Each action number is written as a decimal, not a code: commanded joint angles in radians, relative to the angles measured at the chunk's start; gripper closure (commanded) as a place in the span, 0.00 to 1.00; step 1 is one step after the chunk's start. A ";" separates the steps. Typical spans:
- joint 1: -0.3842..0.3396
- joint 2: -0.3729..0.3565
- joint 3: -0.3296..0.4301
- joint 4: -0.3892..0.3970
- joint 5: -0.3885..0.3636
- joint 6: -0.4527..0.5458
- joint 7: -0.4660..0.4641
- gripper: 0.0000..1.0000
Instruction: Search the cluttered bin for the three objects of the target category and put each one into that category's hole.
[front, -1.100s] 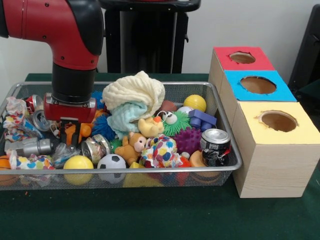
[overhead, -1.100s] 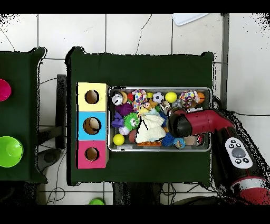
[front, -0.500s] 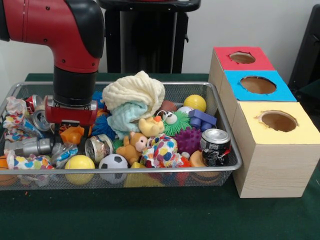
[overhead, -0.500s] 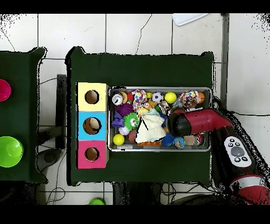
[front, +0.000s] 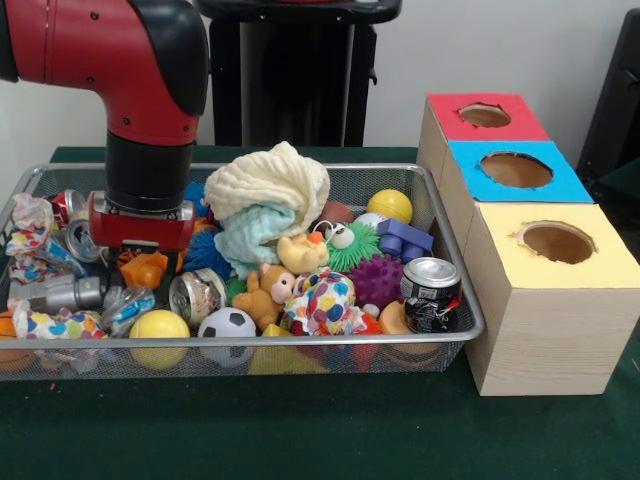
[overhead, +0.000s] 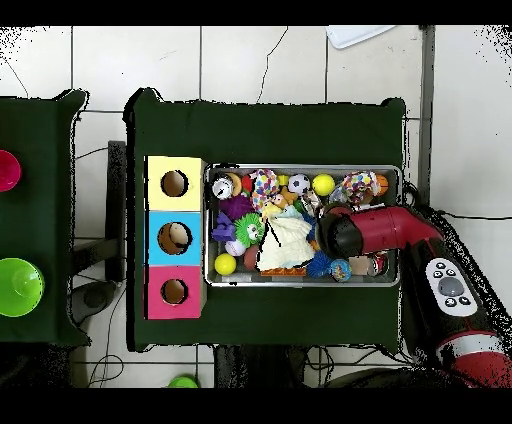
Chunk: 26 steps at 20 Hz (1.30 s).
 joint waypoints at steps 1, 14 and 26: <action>-0.001 0.012 0.105 -0.018 -0.013 -0.006 -0.151 0.00; 0.003 0.025 0.093 -0.025 -0.048 -0.059 -0.132 1.00; 0.014 -0.037 0.090 0.027 0.013 0.030 -0.132 1.00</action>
